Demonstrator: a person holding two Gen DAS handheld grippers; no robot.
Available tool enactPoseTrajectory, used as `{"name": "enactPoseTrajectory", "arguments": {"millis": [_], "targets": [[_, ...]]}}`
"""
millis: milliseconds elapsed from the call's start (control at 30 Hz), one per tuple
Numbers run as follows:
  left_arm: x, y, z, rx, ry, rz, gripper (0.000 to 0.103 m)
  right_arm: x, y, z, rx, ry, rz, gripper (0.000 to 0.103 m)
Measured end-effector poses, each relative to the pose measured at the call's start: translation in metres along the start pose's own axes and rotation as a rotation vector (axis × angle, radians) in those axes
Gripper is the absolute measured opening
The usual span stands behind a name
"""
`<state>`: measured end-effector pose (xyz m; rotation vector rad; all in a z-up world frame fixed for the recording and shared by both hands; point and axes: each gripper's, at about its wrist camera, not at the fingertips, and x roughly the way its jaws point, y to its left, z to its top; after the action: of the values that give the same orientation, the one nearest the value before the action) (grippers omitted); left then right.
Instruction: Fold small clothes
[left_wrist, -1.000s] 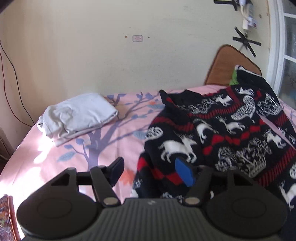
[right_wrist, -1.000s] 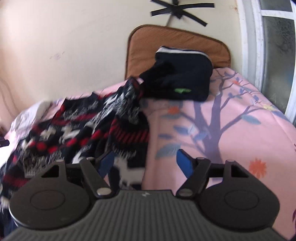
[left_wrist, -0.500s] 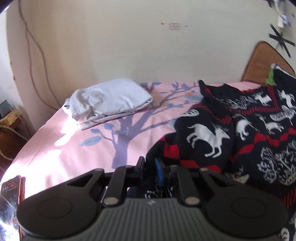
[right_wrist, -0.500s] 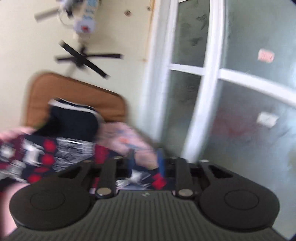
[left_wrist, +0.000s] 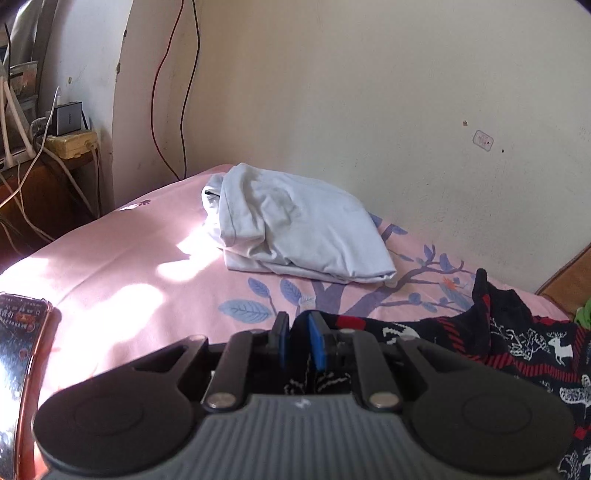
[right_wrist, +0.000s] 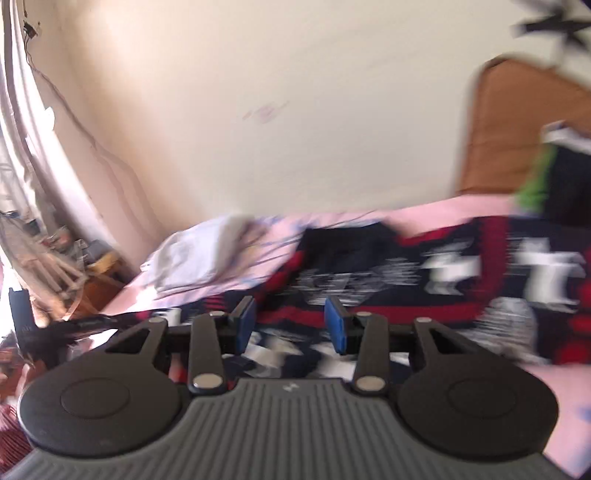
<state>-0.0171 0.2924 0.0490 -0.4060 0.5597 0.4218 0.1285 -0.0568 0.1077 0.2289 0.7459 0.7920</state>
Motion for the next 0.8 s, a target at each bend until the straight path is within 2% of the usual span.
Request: {"name": "enactPoseTrajectory", "arguments": {"millis": [100, 167, 200, 233, 267, 300, 333, 367, 400, 467, 567, 667, 733, 800], "targets": [[0.001, 0.003, 0.001, -0.009, 0.0, -0.015, 0.013, 0.087, 0.02, 0.018, 0.023, 0.141, -0.012, 0.045], [0.005, 0.005, 0.001, -0.009, 0.005, -0.019, 0.013, 0.141, 0.02, 0.023, 0.089, 0.239, -0.028, 0.044], [0.006, 0.006, 0.003, -0.009, 0.005, -0.023, 0.012, 0.163, 0.02, 0.024, 0.11, 0.281, -0.045, 0.032], [0.008, 0.008, 0.005, -0.011, 0.001, -0.027, 0.012, 0.181, 0.019, 0.024, 0.13, 0.318, -0.064, 0.014], [0.009, 0.01, 0.009, -0.016, -0.006, -0.027, 0.012, 0.193, 0.02, 0.028, 0.151, 0.314, -0.071, 0.009], [0.012, 0.012, 0.015, -0.026, -0.016, -0.026, 0.009, 0.201, 0.021, 0.035, 0.183, 0.303, -0.055, 0.009], [0.013, 0.013, 0.022, -0.037, -0.042, -0.01, 0.002, 0.207, 0.023, 0.043, 0.214, 0.264, -0.034, 0.008], [0.015, 0.013, 0.03, -0.037, -0.08, 0.025, 0.002, 0.21, 0.025, 0.054, 0.236, 0.205, -0.012, 0.008], [0.018, 0.013, 0.038, -0.036, -0.103, 0.05, 0.002, 0.212, 0.026, 0.064, 0.249, 0.15, 0.01, 0.008], [0.031, 0.015, 0.049, -0.055, -0.071, 0.025, 0.002, 0.228, 0.027, 0.077, 0.247, 0.111, -0.003, 0.009], [0.034, 0.017, 0.046, -0.046, -0.028, -0.023, 0.003, 0.261, 0.023, 0.065, 0.229, 0.236, -0.068, 0.026], [0.006, 0.028, 0.033, -0.013, -0.057, -0.04, 0.006, 0.237, 0.024, 0.056, 0.195, 0.197, -0.05, 0.04], [-0.022, 0.043, 0.026, -0.013, -0.076, -0.058, 0.006, 0.208, 0.03, 0.056, 0.178, 0.17, -0.002, 0.04], [-0.051, 0.059, 0.02, -0.011, -0.097, -0.064, 0.006, 0.18, 0.04, 0.052, 0.15, 0.178, 0.103, 0.04]]}}
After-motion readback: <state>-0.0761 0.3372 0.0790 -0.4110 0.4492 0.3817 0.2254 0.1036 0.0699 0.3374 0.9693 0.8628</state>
